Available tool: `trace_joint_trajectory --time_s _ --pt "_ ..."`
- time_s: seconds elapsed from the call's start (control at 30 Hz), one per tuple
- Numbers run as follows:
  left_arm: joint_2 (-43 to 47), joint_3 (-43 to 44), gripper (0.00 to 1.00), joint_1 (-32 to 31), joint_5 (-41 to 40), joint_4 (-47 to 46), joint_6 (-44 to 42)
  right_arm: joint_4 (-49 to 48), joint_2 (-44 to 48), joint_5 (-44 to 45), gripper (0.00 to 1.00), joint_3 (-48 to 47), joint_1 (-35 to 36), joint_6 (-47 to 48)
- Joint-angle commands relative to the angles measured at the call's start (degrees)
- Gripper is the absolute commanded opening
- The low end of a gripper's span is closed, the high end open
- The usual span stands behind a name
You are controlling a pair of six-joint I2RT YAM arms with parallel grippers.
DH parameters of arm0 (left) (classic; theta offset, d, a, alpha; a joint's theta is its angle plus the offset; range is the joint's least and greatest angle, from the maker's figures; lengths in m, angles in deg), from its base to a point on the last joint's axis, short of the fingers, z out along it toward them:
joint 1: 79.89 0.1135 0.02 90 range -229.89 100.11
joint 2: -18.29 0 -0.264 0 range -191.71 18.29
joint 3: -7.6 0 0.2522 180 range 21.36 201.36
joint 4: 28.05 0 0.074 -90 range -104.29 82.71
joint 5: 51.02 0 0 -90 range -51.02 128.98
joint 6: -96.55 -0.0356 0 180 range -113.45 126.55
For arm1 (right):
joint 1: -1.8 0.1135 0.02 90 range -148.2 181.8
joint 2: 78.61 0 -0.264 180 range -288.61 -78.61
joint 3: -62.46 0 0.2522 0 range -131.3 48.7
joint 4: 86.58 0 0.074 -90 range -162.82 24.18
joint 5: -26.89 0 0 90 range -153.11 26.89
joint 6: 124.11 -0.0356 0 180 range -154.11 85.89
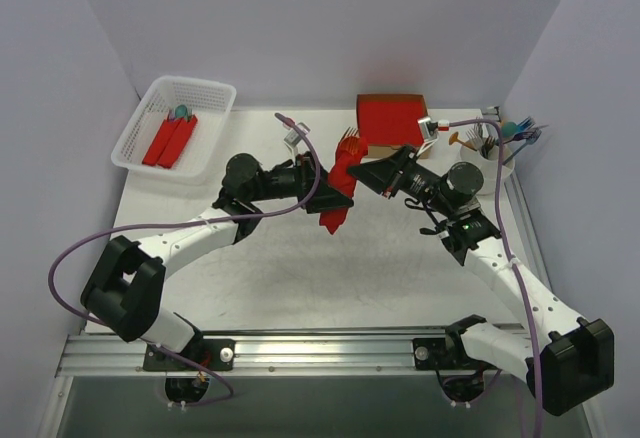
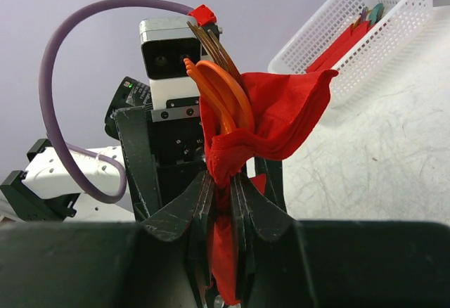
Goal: Place the utensils on the paper napkin and roll it up
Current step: Roll the napkin.
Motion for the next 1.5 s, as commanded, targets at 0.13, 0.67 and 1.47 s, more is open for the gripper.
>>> trace_joint_trajectory --time_s 0.13,0.67,1.47 --pt "1.8 1.78 0.94 1.23 0.06 -3.04 -0.64 -7.69 0.9 -1.35 0.0 -0.09 0.51 -2.38" --pt "-1.28 4.77 0.94 1.4 1.91 -15.25 9.11 -9.45 -0.86 -0.29 0.0 -0.35 3.76 -2.3" --pt "-2.33 2.14 0.43 1.76 2.17 -14.03 9.11 -6.2 -1.04 0.85 0.0 -2.28 3.93 0.43"
